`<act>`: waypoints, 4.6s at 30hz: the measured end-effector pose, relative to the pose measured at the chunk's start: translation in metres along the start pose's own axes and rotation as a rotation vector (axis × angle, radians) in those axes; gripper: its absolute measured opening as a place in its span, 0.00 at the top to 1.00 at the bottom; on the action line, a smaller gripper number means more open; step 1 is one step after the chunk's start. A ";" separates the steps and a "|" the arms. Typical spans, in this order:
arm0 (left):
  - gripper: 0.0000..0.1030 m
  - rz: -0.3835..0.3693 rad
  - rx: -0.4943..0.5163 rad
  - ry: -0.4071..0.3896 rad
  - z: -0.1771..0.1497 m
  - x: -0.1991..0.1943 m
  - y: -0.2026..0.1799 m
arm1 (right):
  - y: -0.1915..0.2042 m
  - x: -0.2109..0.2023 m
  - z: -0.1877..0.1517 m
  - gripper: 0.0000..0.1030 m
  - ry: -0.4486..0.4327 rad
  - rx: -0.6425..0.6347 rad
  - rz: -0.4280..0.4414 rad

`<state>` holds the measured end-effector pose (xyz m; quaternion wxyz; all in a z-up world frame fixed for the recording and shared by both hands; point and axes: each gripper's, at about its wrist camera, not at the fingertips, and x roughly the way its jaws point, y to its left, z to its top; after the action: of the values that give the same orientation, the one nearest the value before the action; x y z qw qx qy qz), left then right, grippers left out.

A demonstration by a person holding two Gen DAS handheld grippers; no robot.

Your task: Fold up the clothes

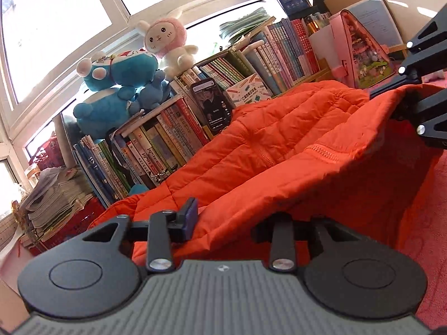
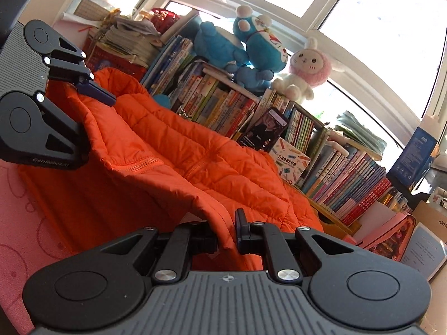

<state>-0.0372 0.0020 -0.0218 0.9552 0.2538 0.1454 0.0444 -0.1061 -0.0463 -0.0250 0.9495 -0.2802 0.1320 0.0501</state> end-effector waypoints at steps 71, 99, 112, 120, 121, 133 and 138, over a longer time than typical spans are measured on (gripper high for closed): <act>0.33 0.115 -0.167 0.407 -0.100 -0.055 0.099 | -0.026 -0.020 -0.078 0.36 0.188 0.067 0.001; 0.02 -0.206 -0.509 0.319 -0.120 -0.101 0.162 | -0.064 -0.066 -0.079 0.17 0.263 0.179 0.225; 0.02 -0.379 -0.607 0.171 -0.117 -0.134 0.192 | -0.079 -0.071 -0.096 0.09 0.218 0.260 0.220; 0.00 -0.426 -0.864 0.062 -0.100 -0.116 0.213 | -0.051 -0.077 -0.084 0.07 0.178 0.002 0.149; 0.00 -0.388 -0.801 0.077 -0.091 -0.108 0.199 | -0.051 -0.077 -0.083 0.07 0.176 0.003 0.150; 0.00 -0.327 -0.745 0.203 -0.079 -0.035 0.085 | -0.087 -0.122 -0.102 0.00 0.296 0.321 0.239; 0.00 -0.197 -0.581 0.249 -0.085 -0.034 0.066 | -0.110 -0.130 -0.102 0.00 0.287 0.467 0.106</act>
<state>-0.0958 0.0945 -0.0509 0.9623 -0.0520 0.2661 0.0221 -0.2353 -0.1972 -0.0141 0.9560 -0.0509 0.2876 0.0278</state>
